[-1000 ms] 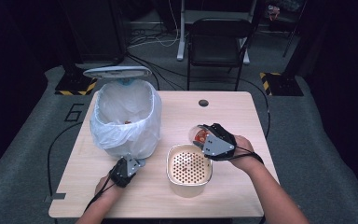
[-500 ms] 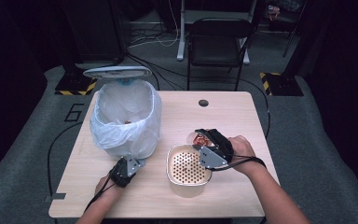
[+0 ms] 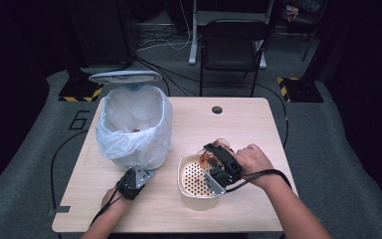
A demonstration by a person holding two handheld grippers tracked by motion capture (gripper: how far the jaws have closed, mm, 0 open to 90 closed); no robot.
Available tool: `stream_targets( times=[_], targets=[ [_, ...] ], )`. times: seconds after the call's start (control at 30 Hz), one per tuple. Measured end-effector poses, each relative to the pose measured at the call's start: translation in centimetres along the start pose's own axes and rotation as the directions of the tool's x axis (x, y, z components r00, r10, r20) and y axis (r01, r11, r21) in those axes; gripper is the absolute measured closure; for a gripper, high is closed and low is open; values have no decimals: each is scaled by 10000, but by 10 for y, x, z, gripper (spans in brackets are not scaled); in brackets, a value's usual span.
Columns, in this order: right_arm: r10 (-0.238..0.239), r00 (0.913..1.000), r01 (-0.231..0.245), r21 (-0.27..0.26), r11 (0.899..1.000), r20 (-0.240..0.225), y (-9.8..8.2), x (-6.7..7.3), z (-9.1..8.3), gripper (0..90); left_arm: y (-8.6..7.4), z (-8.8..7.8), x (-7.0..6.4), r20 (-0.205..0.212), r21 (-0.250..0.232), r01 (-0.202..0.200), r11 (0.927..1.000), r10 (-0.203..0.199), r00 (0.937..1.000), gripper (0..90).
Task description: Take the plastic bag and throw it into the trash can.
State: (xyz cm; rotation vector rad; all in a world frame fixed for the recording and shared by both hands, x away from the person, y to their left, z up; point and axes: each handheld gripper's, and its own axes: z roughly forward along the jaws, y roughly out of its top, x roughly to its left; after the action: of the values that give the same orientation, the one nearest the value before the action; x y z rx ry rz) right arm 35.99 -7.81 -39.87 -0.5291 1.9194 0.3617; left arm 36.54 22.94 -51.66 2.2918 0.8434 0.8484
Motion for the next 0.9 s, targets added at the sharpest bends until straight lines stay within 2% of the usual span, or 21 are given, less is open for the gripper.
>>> stream_targets(
  times=[0.03, 0.07, 0.13, 0.17, 0.2, 0.27, 0.37, 0.5, 0.6, 0.63, 0.67, 0.7, 0.73, 0.77, 0.8, 0.83, 0.87, 0.9],
  targets=[
    [-250, 9997, 250, 117, 9996, 21, 1, 1, 1, 464, 0, 0, 0, 5, -11, 63, 10000, -63, 10000, 900],
    [-455, 9989, 454, 209, 9988, 60, 2, 2, 1, 465, 0, 0, 1, -93, 29, -175, 9998, 176, 9998, 900],
    [-770, 9969, 763, 450, 9961, 140, 4, 5, 3, 468, 0, 0, 1, -103, 34, -154, 9999, 154, 9998, 900],
    [-1080, 9938, 1062, 639, 9923, 252, 4, 5, 3, 469, 0, 0, 1, -107, 36, -151, 9999, 151, 9998, 900],
    [-1223, 9917, 1190, 774, 9899, 393, 4, 7, 4, 469, 0, 0, 1, -105, 34, -159, 9999, 160, 9998, 900],
    [-1378, 9899, 1348, 830, 9874, 321, 5, 6, 4, 470, 0, -1, 1, -142, 24, -204, 9998, 204, 9997, 900],
    [-1950, 9795, 1894, 980, 9770, 513, 6, 6, 4, 471, 1, -1, 1, -131, 32, -206, 9998, 207, 9997, 900],
    [-2179, 9750, 2110, 1255, 9694, 434, 7, 5, 4, 472, 1, -1, 1, -154, 24, -229, 9997, 229, 9996, 900],
    [-2773, 9602, 2699, 1460, 9517, 328, 8, 5, 5, 473, 1, 0, 1, -172, 16, -233, 9997, 233, 9996, 900],
    [-2943, 9545, 2831, 1646, 9449, 475, 8, 7, 4, 474, 0, 0, 1, -46, -3, -109, 9999, 109, 9999, 900],
    [-3485, 9365, 3375, 1712, 9256, 382, 9, 5, 4, 475, 0, 0, 0, -24, 41, -93, 9999, 93, 10000, 900],
    [-3847, 9225, 3724, 1885, 9087, 322, 10, 5, 3, 476, 0, 0, 0, -21, -2, -39, 10000, 39, 10000, 900],
    [-4189, 9069, 4030, 1965, 8939, 459, 12, 6, 2, 476, 0, 0, 0, -33, -30, -5, 10000, 5, 10000, 900],
    [-4598, 8861, 4411, 1995, 8750, 579, 13, 6, 2, 477, 0, 0, 0, -16, -26, 14, 10000, -14, 10000, 900],
    [-4862, 8692, 4607, 2095, 8625, 900, 14, 9, 1, 477, 0, 0, 0, -13, -25, 10, 10000, -10, 10000, 900],
    [-4963, 8623, 4701, 2051, 8584, 1009, 14, 11, 0, 477, 0, 0, 0, -15, -24, 11, 10000, -11, 10000, 900],
    [-5000, 8623, 4770, 2030, 8551, 799, 13, 13, -1, 476, 0, 0, 0, -40, -24, -7, 10000, 7, 10000, 900],
    [-4966, 8617, 4735, 1869, 8607, 1039, 11, 16, 0, 477, 0, 0, 0, -39, -24, -9, 10000, 9, 10000, 900]
  ],
)
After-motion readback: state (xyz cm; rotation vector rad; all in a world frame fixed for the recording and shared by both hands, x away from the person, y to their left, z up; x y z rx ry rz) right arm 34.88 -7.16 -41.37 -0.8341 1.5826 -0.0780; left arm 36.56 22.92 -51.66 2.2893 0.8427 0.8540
